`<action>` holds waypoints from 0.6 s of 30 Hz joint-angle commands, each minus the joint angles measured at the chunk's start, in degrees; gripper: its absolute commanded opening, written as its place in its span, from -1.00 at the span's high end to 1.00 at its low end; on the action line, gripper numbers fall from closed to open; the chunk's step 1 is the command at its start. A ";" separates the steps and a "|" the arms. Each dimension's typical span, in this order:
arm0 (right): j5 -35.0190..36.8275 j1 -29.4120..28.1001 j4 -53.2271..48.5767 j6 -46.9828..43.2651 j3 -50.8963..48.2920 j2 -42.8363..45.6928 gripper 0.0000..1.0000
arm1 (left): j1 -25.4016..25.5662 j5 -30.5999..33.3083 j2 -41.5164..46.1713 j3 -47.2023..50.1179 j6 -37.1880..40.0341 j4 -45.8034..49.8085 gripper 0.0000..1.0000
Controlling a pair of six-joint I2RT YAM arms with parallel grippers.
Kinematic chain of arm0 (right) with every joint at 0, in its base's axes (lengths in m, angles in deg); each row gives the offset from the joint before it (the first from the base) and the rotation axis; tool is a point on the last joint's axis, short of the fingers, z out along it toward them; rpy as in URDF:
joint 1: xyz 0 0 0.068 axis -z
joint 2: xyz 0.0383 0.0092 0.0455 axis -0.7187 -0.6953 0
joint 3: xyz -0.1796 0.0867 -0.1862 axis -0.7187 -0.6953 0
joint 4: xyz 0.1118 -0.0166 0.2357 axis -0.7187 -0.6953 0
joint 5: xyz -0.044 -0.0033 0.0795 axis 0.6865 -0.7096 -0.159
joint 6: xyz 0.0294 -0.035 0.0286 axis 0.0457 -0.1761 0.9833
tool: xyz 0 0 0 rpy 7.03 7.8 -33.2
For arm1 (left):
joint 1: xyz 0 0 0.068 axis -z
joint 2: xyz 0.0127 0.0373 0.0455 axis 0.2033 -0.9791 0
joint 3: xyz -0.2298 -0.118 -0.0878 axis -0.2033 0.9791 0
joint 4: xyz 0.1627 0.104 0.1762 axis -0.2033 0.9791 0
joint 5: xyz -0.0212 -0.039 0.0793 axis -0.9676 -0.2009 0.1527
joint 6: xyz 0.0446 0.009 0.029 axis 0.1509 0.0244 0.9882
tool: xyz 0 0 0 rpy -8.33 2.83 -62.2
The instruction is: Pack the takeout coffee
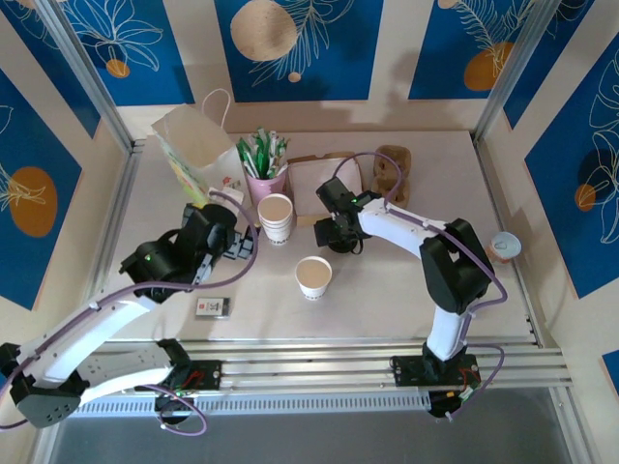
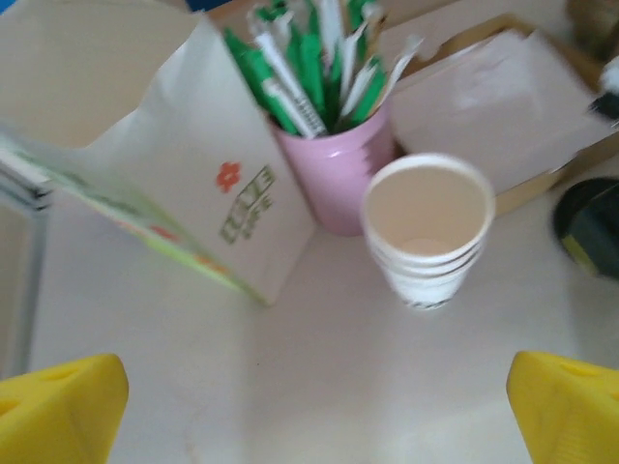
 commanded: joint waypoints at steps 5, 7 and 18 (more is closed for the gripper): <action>1.54 0.08 -1.81 -0.85 1.52 -0.21 -0.85 | -0.79 6.83 7.22 10.38 4.25 -8.38 -1.00; 1.70 0.22 -1.44 -0.56 1.24 -0.38 -0.85 | -1.07 7.54 7.75 10.94 4.55 -9.16 -1.00; 2.30 0.09 -0.97 -1.14 2.74 -3.14 -0.84 | -1.48 7.42 10.49 14.89 5.35 -12.66 -1.00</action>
